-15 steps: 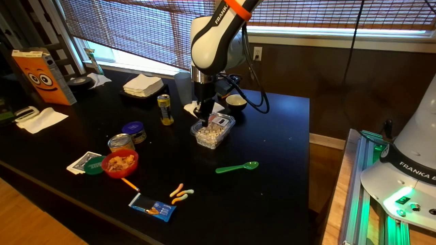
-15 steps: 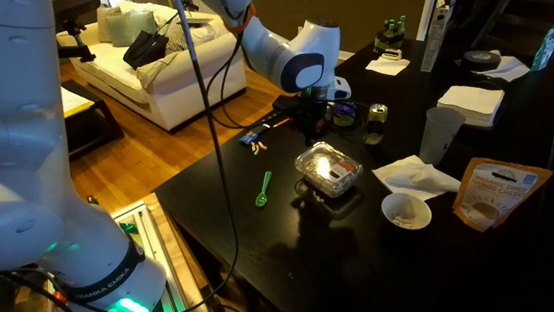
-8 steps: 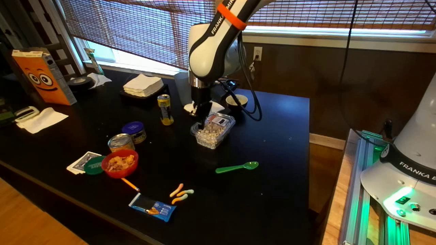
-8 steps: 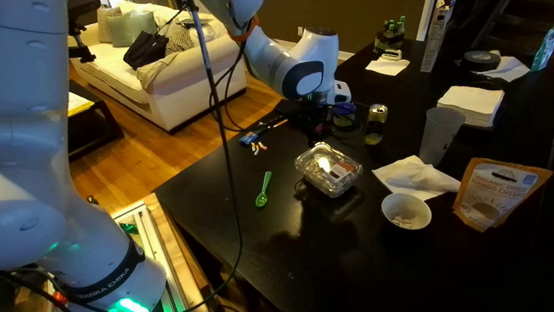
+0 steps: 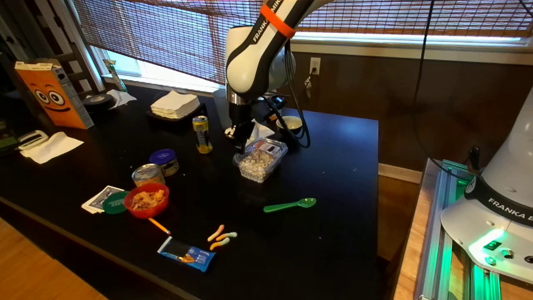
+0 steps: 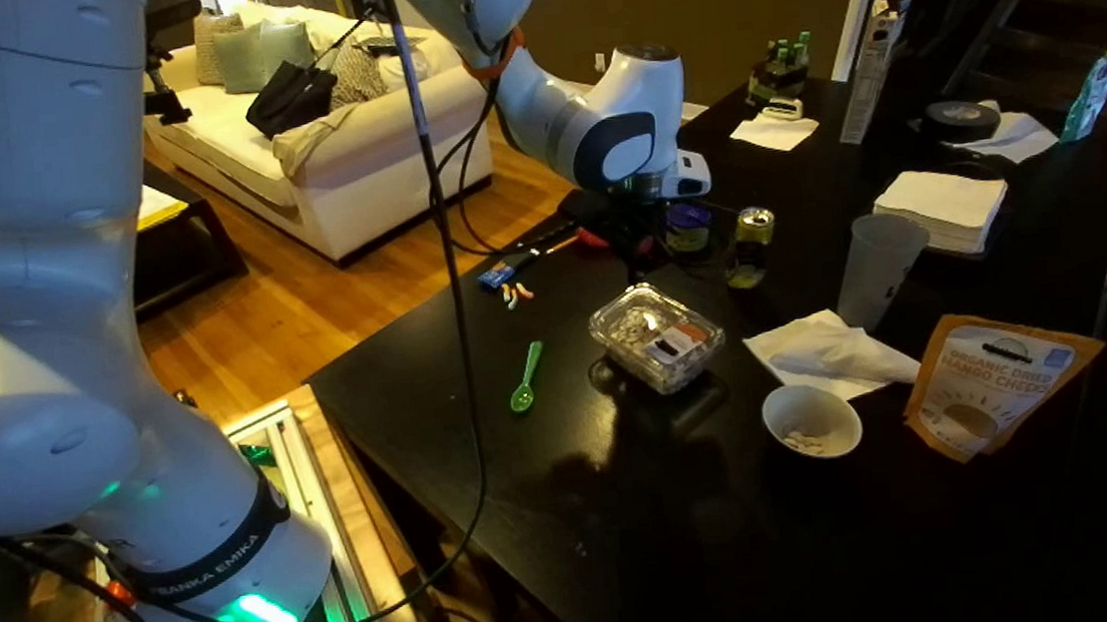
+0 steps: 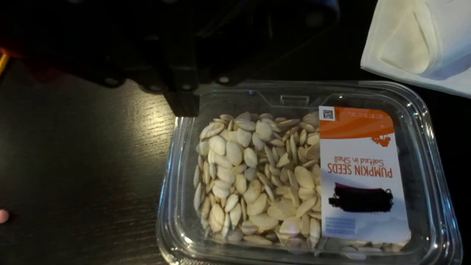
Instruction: Move the lunchbox to the right
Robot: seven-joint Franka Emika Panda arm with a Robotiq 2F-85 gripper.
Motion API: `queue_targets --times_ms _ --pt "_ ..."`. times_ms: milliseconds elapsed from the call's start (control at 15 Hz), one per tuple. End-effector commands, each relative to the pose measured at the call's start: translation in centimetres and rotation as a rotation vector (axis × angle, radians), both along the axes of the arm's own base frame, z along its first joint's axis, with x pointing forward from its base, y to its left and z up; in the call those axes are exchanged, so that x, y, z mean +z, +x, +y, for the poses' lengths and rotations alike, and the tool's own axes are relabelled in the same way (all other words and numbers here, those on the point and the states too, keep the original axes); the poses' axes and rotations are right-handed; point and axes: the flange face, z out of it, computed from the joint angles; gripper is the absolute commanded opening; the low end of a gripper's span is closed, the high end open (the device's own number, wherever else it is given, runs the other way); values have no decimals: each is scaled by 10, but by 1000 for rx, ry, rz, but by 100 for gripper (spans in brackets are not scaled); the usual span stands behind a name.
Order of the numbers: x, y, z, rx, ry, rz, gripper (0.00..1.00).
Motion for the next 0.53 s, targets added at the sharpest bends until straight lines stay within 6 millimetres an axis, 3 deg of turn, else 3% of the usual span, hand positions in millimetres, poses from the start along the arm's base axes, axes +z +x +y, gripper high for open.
queue_targets --times_ms 0,467 --pt "-9 8 2 -18 -34 -16 0" --pt "-61 -1 -2 -21 -85 75 0"
